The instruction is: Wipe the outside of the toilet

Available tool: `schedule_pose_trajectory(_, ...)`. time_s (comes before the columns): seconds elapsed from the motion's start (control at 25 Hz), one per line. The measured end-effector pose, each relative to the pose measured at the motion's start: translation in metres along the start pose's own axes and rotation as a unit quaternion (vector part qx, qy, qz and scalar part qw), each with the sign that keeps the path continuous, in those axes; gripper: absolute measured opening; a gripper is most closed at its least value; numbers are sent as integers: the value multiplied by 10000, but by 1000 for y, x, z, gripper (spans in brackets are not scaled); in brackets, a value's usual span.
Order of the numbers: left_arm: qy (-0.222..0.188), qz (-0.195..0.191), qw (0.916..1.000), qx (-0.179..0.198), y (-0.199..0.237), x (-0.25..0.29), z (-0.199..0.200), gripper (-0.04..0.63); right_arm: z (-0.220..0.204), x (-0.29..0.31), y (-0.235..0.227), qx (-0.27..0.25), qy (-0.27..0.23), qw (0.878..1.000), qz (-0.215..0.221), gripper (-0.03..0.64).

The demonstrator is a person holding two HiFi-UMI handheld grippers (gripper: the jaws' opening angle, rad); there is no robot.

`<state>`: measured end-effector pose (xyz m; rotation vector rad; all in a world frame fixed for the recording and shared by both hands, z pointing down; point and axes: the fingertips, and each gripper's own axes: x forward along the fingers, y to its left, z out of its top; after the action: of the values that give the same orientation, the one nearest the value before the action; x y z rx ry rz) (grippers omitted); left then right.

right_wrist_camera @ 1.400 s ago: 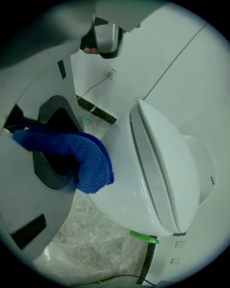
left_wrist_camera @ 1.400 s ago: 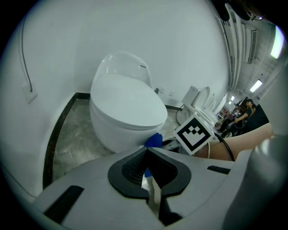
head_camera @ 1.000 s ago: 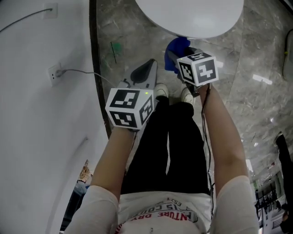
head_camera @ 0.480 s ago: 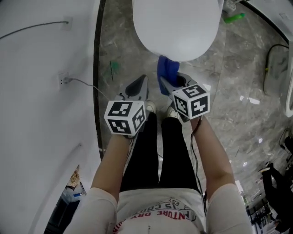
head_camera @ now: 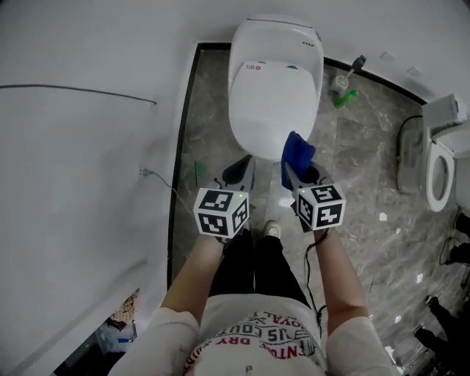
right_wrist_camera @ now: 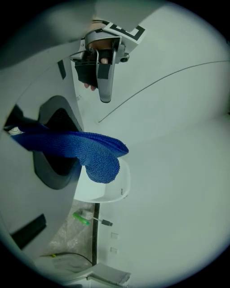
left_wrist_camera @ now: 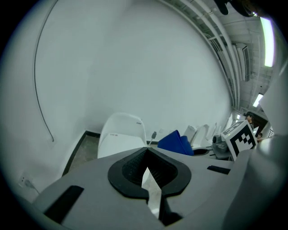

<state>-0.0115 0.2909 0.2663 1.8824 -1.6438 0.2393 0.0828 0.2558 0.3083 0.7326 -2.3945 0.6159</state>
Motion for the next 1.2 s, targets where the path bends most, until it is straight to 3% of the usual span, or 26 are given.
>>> schedule_pose_trajectory(0.2, -450, -24, 9986, 269, -27, -47, 77, 6, 76, -67, 16, -111, -487, 9987, -84, 77)
schedule_pose_trajectory(0.48, -973, -282, 9930, 614, -79, -121, 148, 6, 146, -161, 49, -668, -1185, 9898, -418, 77)
schedule_pose_trajectory(0.6, -1232, -294, 9887, 798, -96, -146, 176, 6, 164, -191, 68, -991, -1410, 9834, -562, 77)
schedule_pose_trajectory(0.88, -2016, -336, 9712, 1221, -123, -215, 227, 6, 195, -252, 105, -1020, -2113, 9696, -700, 77)
schedule_pose_trajectory(1.2, -2440, -191, 9550, 1678, -126, -255, 249, 6, 217, -288, 105, -1212, -2609, 9516, -1082, 77)
